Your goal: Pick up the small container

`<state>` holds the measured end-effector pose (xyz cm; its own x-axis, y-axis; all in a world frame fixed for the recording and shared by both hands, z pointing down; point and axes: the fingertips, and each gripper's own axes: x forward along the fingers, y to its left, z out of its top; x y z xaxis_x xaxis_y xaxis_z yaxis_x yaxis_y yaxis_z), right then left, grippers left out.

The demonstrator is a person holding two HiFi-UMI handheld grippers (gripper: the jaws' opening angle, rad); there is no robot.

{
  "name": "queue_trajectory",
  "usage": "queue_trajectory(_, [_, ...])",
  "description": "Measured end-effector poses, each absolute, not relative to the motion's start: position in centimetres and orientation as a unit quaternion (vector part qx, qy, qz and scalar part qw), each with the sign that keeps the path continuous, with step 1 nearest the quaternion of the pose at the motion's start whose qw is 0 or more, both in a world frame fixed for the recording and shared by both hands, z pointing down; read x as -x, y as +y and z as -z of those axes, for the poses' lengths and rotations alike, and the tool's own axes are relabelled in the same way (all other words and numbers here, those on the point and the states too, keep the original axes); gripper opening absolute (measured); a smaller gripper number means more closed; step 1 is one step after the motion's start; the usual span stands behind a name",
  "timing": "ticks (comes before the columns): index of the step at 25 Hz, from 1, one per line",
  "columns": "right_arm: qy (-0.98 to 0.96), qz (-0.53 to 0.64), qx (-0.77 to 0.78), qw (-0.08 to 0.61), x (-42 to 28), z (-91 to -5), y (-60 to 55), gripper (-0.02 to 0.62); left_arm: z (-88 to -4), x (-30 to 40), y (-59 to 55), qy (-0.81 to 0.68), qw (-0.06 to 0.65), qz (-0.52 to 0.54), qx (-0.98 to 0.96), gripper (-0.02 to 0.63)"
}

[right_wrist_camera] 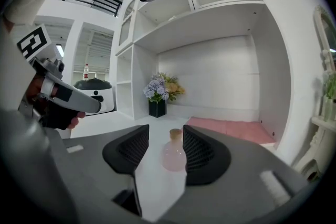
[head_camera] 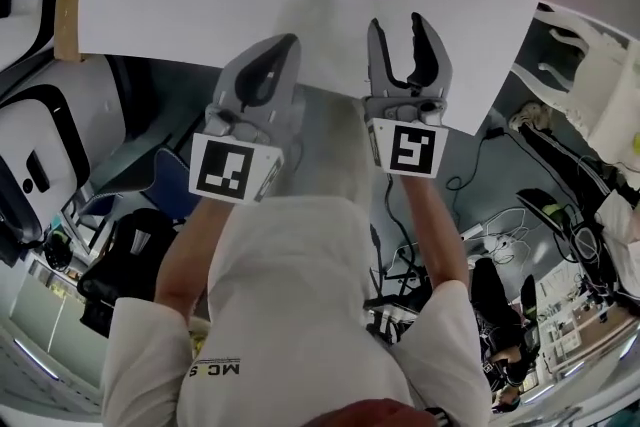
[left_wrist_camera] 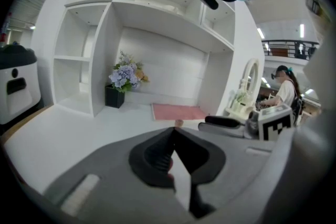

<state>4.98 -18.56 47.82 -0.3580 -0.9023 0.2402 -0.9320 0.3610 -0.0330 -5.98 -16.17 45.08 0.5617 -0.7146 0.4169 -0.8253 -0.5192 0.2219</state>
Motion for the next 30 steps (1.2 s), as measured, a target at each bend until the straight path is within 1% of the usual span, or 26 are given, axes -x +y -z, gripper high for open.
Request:
queue_trajectory(2, [-0.819, -0.082, -0.563, 0.074, -4.8, -47.9, -19.4, 0.196, -45.5, 6.1, -16.5, -0.449, 0.195, -0.145, -0.86, -0.002])
queue_trajectory(4, [-0.819, -0.085, -0.563, 0.073, -4.9, -48.4, -20.0, 0.204, -45.9, 5.8, -16.7, -0.451, 0.194, -0.149, -0.859, -0.002])
queue_trajectory(10, [-0.816, -0.088, -0.564, 0.086, -4.9, -50.0, -21.3, 0.204, -47.3, 5.8, -17.9, -0.452, 0.202, -0.152, -0.856, -0.002])
queue_trajectory(12, [-0.819, -0.087, -0.557, 0.107, -5.0, -50.8, -21.6, 0.202, -47.7, 5.7, -18.2, -0.453, 0.206, -0.152, -0.854, -0.002])
queue_trajectory(14, [-0.819, -0.091, -0.551, 0.13, -4.9, -52.1, -22.3, 0.161, -48.2, 5.6, -18.9, -0.455, 0.205, -0.152, -0.853, -0.002])
queue_trajectory(17, [-0.821, -0.097, -0.551, 0.115, -4.3, -52.4, -23.1, 0.161, -49.0, 5.7, -19.3, -0.453, 0.208, -0.156, -0.853, -0.002])
queue_trajectory(22, [-0.825, -0.095, -0.545, 0.118, -4.7, -52.9, -24.2, 0.183, -50.0, 4.7, -19.8, -0.454, 0.216, -0.155, -0.85, -0.002])
queue_trajectory(30, [-0.833, -0.088, -0.534, 0.114, -4.7, -53.8, -26.1, 0.184, -51.1, 4.0, -20.6, -0.457, 0.221, -0.159, -0.847, -0.002])
